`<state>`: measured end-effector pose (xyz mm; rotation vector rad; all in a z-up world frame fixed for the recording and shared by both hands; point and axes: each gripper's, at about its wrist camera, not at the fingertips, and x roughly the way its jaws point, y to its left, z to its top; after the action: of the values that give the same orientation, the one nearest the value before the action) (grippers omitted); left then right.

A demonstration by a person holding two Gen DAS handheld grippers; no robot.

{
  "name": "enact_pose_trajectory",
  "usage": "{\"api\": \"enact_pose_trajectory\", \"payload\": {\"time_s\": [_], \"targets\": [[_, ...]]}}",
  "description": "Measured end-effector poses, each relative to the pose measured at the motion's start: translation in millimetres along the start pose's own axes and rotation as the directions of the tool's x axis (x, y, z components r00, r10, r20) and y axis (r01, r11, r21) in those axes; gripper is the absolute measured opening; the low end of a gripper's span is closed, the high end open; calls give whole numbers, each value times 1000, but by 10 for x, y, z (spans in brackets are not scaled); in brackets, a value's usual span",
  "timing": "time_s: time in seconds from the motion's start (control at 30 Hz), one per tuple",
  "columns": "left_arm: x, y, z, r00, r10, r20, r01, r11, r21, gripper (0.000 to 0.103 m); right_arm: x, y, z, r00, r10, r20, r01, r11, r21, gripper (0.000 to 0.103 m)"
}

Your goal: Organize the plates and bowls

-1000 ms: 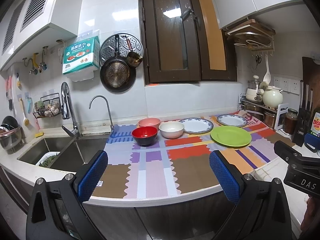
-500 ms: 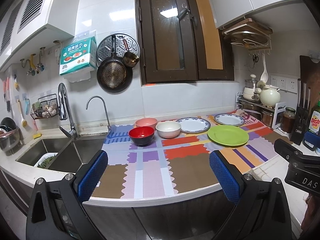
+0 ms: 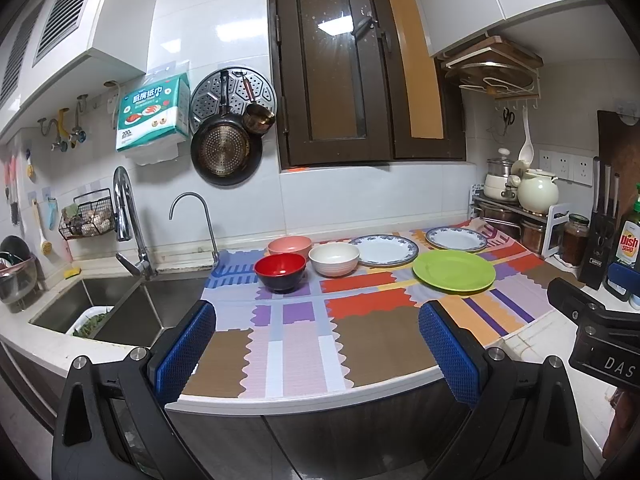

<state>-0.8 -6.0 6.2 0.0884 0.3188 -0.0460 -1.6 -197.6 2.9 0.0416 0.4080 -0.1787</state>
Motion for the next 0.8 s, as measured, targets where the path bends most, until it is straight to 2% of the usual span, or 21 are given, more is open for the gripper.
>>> {"api": "enact_pose_trajectory", "payload": {"time_s": [0.8], "targets": [[8,-15,-6,1000,-5,-1,5,1000,0,103,27,28,11,1000,8,-15,-8,1000,-5,102]]}}
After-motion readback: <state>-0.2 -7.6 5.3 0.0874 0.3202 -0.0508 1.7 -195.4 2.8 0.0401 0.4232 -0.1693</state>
